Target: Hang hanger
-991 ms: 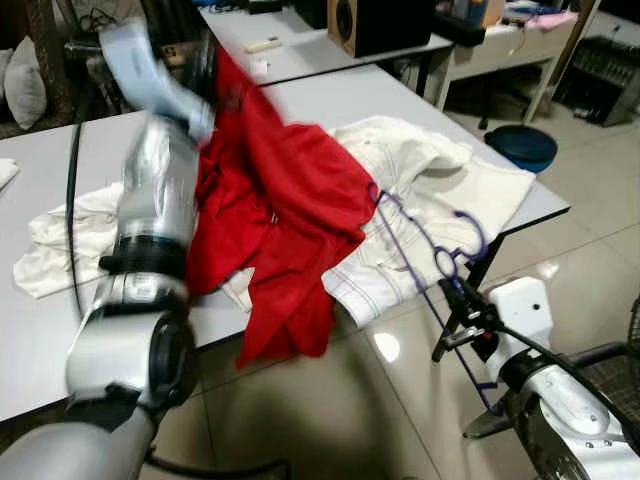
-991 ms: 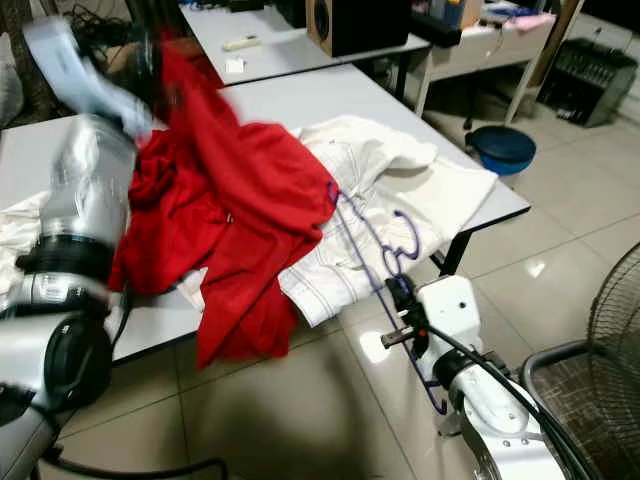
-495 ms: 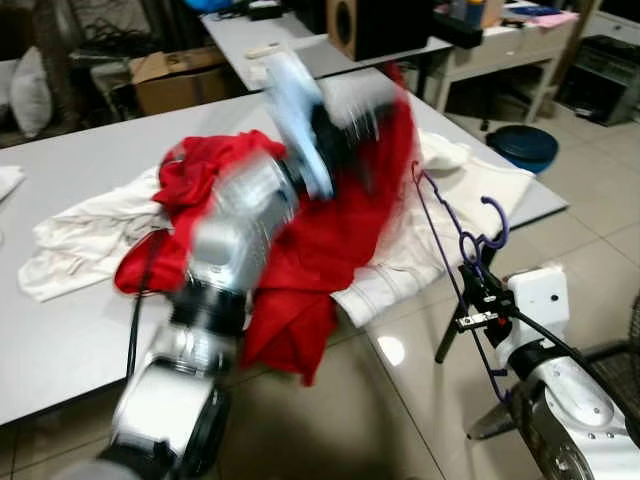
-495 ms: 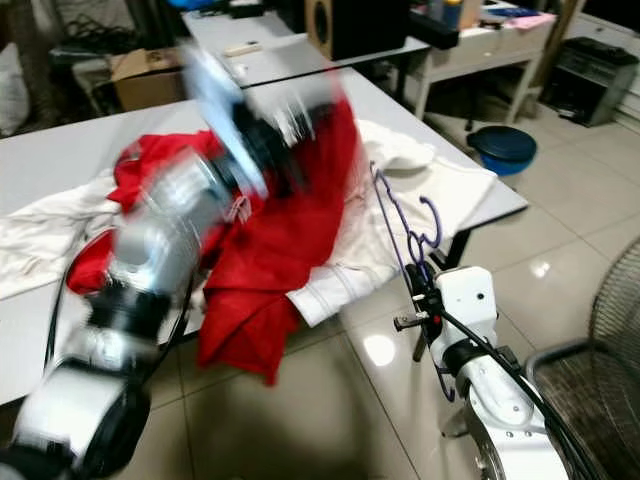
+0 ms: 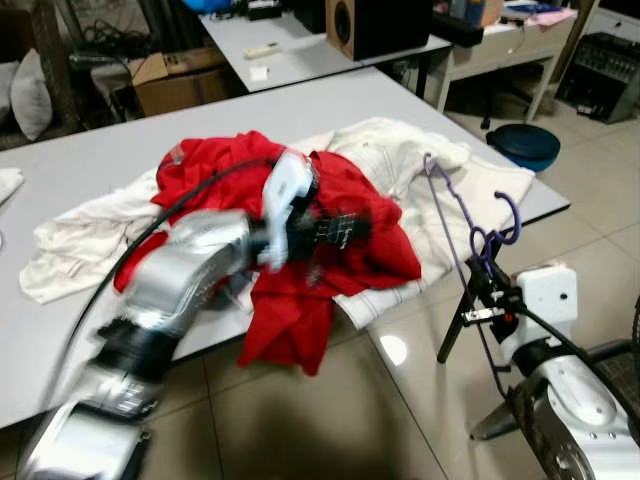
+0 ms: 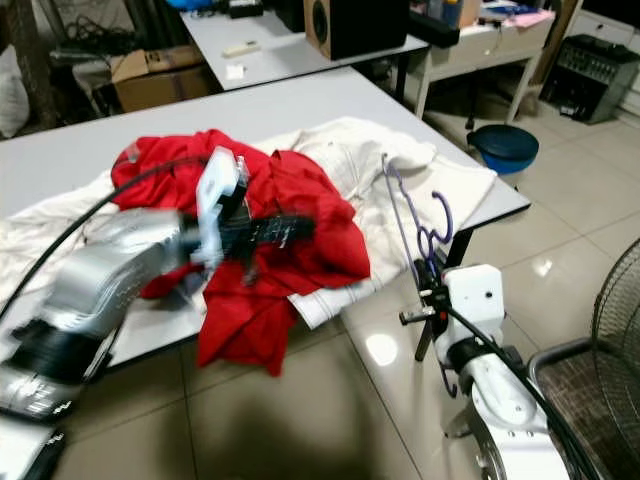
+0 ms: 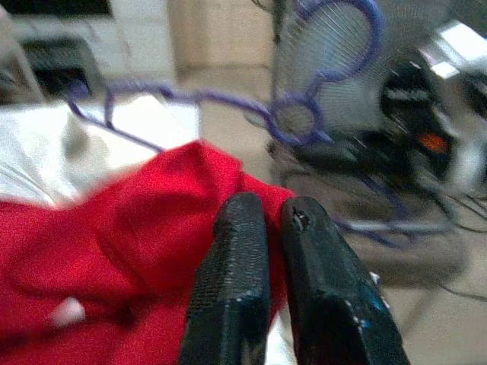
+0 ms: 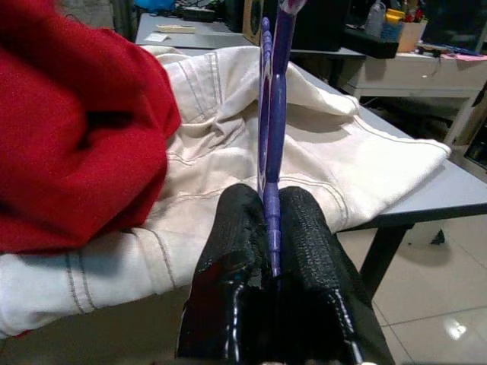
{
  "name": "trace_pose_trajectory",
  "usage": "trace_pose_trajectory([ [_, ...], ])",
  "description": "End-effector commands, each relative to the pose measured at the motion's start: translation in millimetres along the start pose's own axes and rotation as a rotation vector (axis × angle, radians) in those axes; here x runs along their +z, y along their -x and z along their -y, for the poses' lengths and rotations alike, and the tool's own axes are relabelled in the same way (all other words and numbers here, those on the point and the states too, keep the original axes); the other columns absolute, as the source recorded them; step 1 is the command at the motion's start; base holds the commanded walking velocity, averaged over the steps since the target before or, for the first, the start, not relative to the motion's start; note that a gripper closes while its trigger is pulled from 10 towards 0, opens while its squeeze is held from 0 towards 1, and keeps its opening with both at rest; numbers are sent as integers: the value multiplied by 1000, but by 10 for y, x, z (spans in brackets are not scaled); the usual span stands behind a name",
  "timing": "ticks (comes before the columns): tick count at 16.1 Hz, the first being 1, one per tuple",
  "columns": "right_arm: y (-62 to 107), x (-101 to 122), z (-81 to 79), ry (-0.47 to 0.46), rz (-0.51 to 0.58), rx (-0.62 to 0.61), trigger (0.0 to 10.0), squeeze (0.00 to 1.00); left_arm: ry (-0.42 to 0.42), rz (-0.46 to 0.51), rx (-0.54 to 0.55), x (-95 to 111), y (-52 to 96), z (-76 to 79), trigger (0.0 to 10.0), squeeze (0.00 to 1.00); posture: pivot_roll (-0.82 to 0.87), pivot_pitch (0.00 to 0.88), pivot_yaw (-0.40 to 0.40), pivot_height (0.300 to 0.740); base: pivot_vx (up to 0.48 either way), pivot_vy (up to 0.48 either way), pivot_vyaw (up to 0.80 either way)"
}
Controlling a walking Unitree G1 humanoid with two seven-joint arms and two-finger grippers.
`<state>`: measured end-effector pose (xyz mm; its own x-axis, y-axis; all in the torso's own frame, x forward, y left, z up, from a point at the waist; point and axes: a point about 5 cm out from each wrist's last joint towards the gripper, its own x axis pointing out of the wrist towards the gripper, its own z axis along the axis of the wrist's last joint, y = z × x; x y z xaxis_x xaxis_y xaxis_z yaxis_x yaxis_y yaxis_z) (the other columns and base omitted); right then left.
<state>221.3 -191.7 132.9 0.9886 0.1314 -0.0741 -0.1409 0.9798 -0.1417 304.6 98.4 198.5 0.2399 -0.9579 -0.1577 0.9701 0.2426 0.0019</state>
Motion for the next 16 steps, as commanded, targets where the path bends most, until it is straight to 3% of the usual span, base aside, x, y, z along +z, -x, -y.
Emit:
trace_pose_trajectory([
  [1,10,-9,31,6,2,-25,10000,0,3,-40,-62,-2,73,68,10000,1000,-147,0,116,740,0,0,0],
  [4,20,-20,50,8,-3,-39,10000,0,29,-81,-75,-52,241,66,10000,1000,-148,0,119,740,0,0,0],
  [7,29,-24,88,10,-7,-65,10000,0,41,-83,5,-30,376,-19,10000,1000,-156,0,124,740,0,0,0],
  [9,34,-23,109,14,-8,-75,10000,0,20,-128,158,-91,419,-196,10000,1000,-158,0,126,740,0,0,0],
  [11,32,-21,109,16,-8,-77,10000,0,14,-177,313,-241,323,-344,10000,1000,-162,0,130,740,0,0,0],
  [12,31,-20,104,16,-8,-79,10000,0,69,-158,374,-301,200,-376,10000,1000,-167,0,136,740,0,0,0],
  [14,32,-20,99,17,-8,-80,10000,0,142,-84,371,-282,84,-352,10000,1000,-171,0,140,740,0,0,0],
  [15,46,-18,94,16,-7,-83,10000,0,222,11,333,-217,-89,-283,10000,1000,-180,0,148,740,0,0,0],
  [16,57,-18,93,18,-8,-85,10000,0,225,36,341,-184,-149,-271,10000,1000,-183,0,151,740,0,0,0],
])
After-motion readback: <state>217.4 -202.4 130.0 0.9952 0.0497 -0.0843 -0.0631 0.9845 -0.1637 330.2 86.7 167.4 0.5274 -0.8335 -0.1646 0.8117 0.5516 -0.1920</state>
